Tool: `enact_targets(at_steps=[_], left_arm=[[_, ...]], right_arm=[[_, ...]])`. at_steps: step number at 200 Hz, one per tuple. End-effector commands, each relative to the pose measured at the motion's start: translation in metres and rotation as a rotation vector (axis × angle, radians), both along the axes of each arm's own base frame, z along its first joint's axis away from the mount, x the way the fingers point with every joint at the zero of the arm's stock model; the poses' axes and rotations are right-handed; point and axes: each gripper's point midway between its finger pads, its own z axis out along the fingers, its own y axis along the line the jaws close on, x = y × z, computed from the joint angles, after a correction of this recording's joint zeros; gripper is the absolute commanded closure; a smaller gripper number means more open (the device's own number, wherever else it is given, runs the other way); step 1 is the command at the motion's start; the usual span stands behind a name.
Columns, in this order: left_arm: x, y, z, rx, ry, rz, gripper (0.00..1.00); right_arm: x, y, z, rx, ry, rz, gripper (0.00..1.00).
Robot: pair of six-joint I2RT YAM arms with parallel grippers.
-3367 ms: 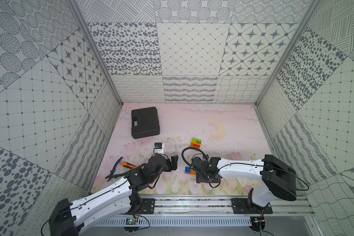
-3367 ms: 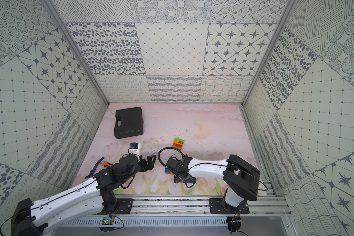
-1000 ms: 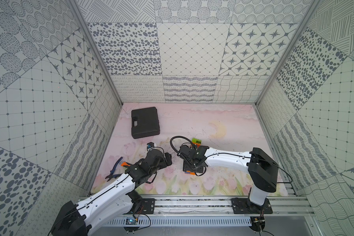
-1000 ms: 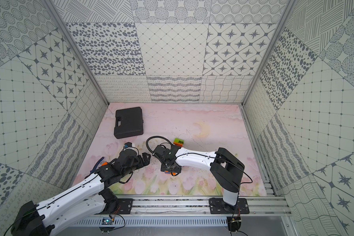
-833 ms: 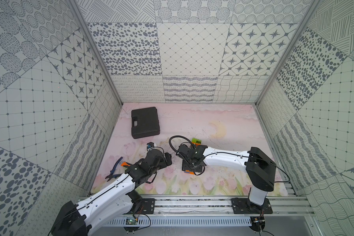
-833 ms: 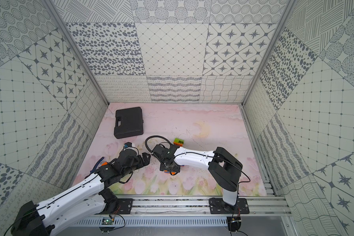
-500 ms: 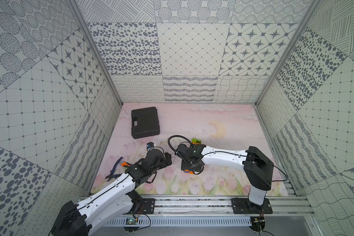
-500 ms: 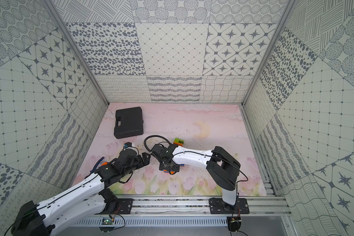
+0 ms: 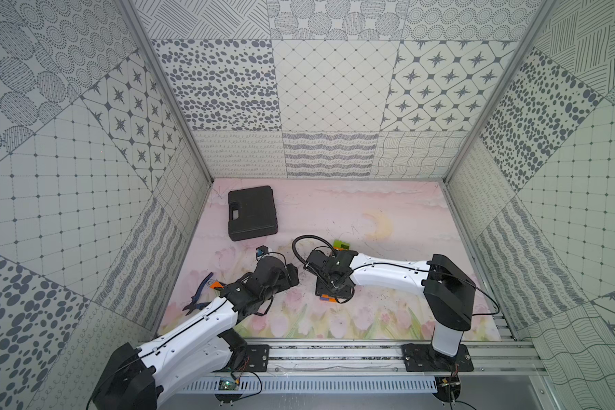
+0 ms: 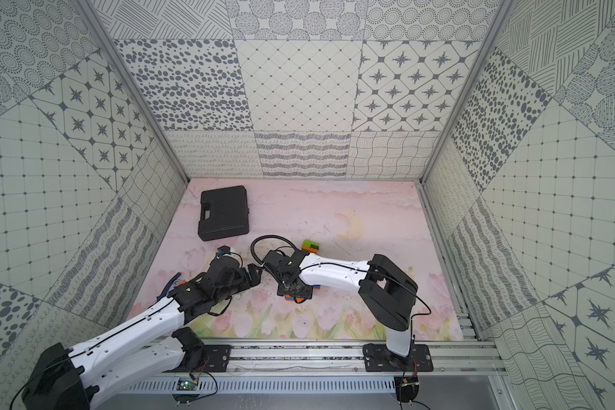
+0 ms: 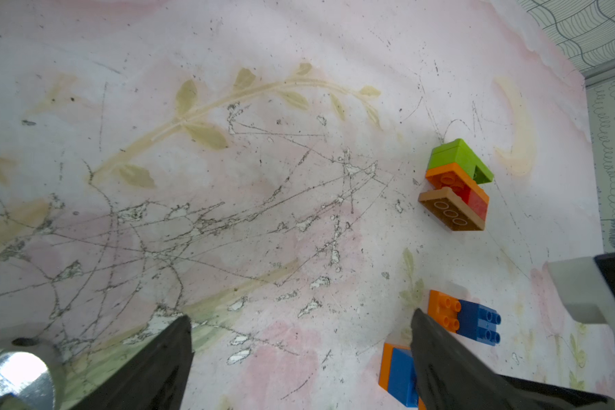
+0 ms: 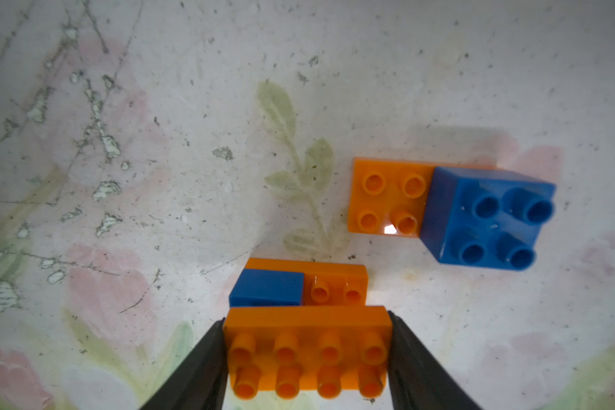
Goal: Assemble the number 5 with lego
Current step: Assemble the lego brick with the lego brick.
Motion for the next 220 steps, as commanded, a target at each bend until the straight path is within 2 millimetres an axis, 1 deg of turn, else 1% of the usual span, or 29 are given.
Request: enact_targets(at_steps=[1,31,57,84,122,154,171,220], left_arm=[[-0.001,0.000,0.001,0.015,0.009,-0.016,0.01],[-0.002,0.000,0.000,0.014,0.012,-0.018,0.01],[-0.002,0.001,0.000,0.021,0.015,-0.016,0.01],[-0.004,0.003,-0.003,0.021,0.020,-0.011,0.01],[-0.004,0.003,-0.003,0.020,0.023,-0.011,0.01],[-0.005,0.003,-0.004,0.019,0.027,-0.009,0.01],[-0.005,0.003,-0.004,0.017,0.029,-0.007,0.01],[-0.006,0.004,-0.006,0.019,0.037,-0.005,0.01]], right_arm=[[0.006,0.008,0.013,0.028,-0.041,-0.010,0.47],[0.005,0.010,0.010,0.017,-0.029,-0.004,0.47],[0.002,0.000,0.002,-0.046,-0.009,-0.006,0.48],[0.000,-0.005,-0.002,-0.065,-0.006,-0.008,0.49],[-0.004,0.004,-0.014,-0.053,0.030,0.013,0.49],[-0.004,0.000,-0.018,-0.068,0.029,0.006,0.48],[-0.005,0.000,-0.024,-0.074,0.040,0.010,0.48],[-0.010,-0.016,-0.045,-0.158,0.084,0.017,0.49]])
